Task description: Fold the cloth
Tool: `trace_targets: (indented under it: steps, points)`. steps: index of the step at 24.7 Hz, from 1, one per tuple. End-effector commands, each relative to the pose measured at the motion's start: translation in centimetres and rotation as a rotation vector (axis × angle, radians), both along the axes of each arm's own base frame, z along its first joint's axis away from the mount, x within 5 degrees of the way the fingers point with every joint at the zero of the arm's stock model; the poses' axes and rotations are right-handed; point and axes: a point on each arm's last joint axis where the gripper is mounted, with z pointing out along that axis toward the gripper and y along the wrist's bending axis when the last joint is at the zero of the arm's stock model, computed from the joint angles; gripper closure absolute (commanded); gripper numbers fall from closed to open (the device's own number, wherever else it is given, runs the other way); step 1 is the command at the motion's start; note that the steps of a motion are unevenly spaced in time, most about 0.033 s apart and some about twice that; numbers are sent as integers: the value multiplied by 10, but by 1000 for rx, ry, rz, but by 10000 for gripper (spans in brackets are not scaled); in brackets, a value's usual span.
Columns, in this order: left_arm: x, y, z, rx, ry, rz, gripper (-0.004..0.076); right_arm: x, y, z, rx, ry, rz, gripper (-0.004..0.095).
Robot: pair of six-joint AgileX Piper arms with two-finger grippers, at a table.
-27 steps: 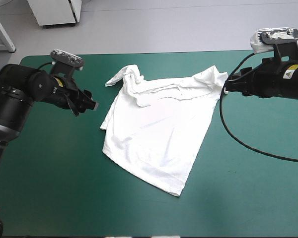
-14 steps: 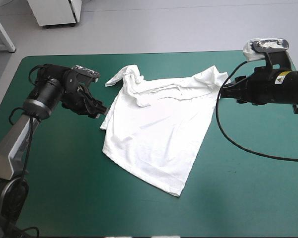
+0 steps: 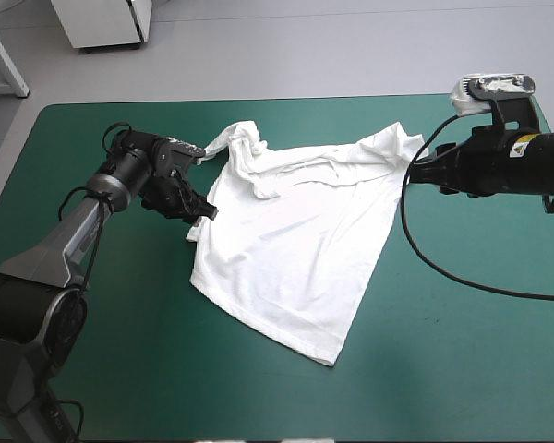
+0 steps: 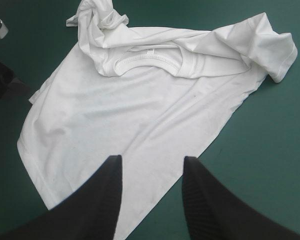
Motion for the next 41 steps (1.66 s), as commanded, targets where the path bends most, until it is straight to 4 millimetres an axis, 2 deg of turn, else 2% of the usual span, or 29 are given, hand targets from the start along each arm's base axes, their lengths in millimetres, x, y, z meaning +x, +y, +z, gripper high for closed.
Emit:
trace_targets:
  steps: [1,12,14,15,16,17,22,24,25,28,30,34,38,41]
  points:
    - [3,-1,11,-37,-50,19,309,-9,-1,14,22,-74,-1,538]
    - [20,-7,-42,-31,86,76,324,-9,-1,14,23,-74,0,563]
    - [21,-8,-48,-37,104,80,402,-9,-1,14,21,-73,-4,563]
    - [21,-9,-49,-47,110,78,481,-9,-1,14,22,-73,-4,563]
    - [21,-10,-51,-59,119,74,579,-9,-1,14,22,-73,-4,563]
    - [21,-11,-52,-64,120,69,730,-8,-1,13,22,-71,-5,563]
    - [22,-10,-52,-55,116,67,733,3,6,2,46,-17,21,555]
    - [22,-11,-52,-62,115,68,733,11,27,-21,28,61,120,528]
    - [22,-11,-52,-63,116,69,733,11,47,-39,-28,113,200,518]
    - [22,-11,-52,-64,114,71,733,4,92,-87,-233,217,364,500]
    - [22,-11,-52,-67,114,74,733,-2,112,-112,-291,282,431,469]
    - [23,-11,-50,-69,108,74,733,-14,131,-146,-365,355,536,394]
    - [25,-13,-49,-88,88,77,733,-31,144,-167,-402,374,607,394]
    - [25,-15,-48,-110,83,83,733,-38,153,-181,-452,317,641,394]
